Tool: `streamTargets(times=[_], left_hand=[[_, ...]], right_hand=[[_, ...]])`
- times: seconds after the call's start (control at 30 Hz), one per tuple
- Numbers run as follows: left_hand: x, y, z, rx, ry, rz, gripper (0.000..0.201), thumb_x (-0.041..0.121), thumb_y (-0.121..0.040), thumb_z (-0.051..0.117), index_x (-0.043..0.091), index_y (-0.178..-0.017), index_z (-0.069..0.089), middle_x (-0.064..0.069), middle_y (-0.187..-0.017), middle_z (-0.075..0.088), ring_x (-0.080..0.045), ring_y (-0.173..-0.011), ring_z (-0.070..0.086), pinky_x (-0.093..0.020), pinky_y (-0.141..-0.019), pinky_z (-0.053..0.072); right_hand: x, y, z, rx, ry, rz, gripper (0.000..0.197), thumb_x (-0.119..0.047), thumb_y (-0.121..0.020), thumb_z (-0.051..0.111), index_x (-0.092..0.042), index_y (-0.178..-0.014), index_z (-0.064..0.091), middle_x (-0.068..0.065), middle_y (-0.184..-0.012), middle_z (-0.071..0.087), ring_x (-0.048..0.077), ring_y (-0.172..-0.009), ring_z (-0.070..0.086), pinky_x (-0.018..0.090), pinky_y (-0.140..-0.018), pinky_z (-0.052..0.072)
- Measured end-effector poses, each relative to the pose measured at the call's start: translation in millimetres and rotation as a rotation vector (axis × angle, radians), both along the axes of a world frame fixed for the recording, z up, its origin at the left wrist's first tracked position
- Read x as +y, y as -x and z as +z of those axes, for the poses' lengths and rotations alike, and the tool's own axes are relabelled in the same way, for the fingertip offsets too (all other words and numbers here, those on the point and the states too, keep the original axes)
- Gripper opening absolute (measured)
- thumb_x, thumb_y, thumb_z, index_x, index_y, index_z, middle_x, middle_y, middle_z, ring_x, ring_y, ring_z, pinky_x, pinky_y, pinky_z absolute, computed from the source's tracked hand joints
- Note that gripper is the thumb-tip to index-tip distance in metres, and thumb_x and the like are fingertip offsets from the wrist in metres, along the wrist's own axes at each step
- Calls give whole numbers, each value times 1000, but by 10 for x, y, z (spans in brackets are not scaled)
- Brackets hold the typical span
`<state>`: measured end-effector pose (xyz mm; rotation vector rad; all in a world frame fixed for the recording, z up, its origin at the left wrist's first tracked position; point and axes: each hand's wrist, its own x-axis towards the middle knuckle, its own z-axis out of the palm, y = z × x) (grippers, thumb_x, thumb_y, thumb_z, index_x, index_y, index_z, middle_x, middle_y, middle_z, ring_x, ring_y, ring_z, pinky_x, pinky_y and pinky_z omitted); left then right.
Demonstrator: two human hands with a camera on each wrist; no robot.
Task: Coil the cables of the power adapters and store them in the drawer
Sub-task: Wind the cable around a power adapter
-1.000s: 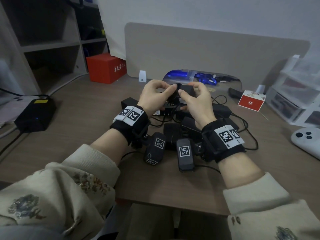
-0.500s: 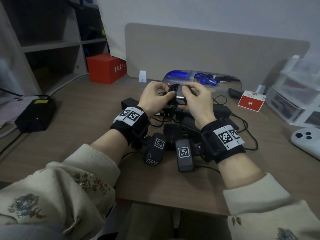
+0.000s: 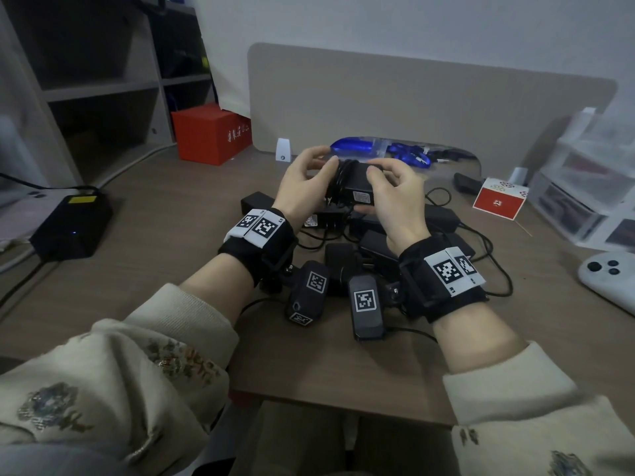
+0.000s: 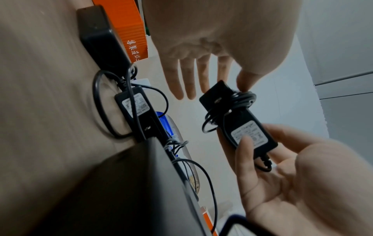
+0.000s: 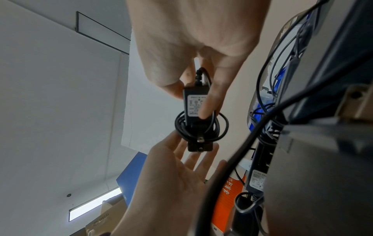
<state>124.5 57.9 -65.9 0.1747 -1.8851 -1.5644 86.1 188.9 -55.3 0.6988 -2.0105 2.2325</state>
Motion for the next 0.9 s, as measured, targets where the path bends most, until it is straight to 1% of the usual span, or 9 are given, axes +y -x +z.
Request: streamTargets(times=[0.07,0.17,0.3,0.37,0.47,0.6,0.7,0.8,0.9], left_hand=[[7,7,-7,-21,-30,-20,22,23,-101,53,9,-111,67,-1,-95,66,-5,-82,63,-17,-70,53],[-4,9,-15,10,-53,-13,17,19,-99,57,8,-99,70,2,-82,65,4,-65,60,-13,-60,47],[-25,-2,-28,44,-74,-25,12,18,-98,59,12,-93,68,0,-82,66,-5,-69,60,-19,-61,49],[-17,-2,-28,69,-99,-22,12,17,-98,58,13,-88,64,1,-80,66,-5,-66,60,-20,-61,49],[-18,10,-27,103,-158,-17,13,16,-100,55,11,-88,59,3,-81,71,-7,-69,65,-23,-68,54],[-28,4,-23,105,-138,7,16,17,-100,55,14,-84,56,3,-79,69,-10,-69,64,-29,-72,55],[-24,6,-7,105,-116,0,18,16,-101,53,15,-83,54,1,-78,65,-7,-65,61,-25,-67,53],[-16,12,3,109,-99,-12,17,16,-101,53,17,-84,54,1,-80,63,-8,-68,58,-22,-67,50],[-27,26,-5,101,-84,2,16,19,-100,56,18,-84,57,-4,-85,60,-13,-74,56,-26,-70,49]], right_hand=[[-4,4,-2,5,-26,-2,14,-11,-95,53,-20,-97,64,15,-106,64,28,-94,67,25,-53,55],[-9,13,-11,-18,-32,0,17,-9,-94,52,-15,-101,66,16,-108,65,31,-95,67,26,-51,54],[2,-3,4,-19,-42,23,19,-8,-95,51,-15,-101,67,16,-109,65,33,-96,67,23,-47,52],[6,-8,9,-8,-52,38,19,-8,-94,52,-17,-98,68,14,-105,65,36,-96,66,22,-45,50],[2,-12,4,-12,-68,67,21,-6,-94,52,-18,-93,70,13,-96,63,41,-99,64,22,-45,50],[0,-24,8,-28,-98,97,23,-6,-94,52,-19,-92,71,15,-96,60,43,-101,63,24,-46,52],[5,-27,13,-31,-106,121,23,-5,-94,52,-18,-92,71,14,-99,64,38,-97,65,25,-47,53],[16,-28,11,-55,-100,156,21,-5,-95,52,-13,-98,72,3,-93,64,28,-89,66,26,-47,53],[22,-24,15,-47,-99,155,21,-6,-95,53,-16,-96,71,5,-93,64,31,-92,66,25,-47,52]])
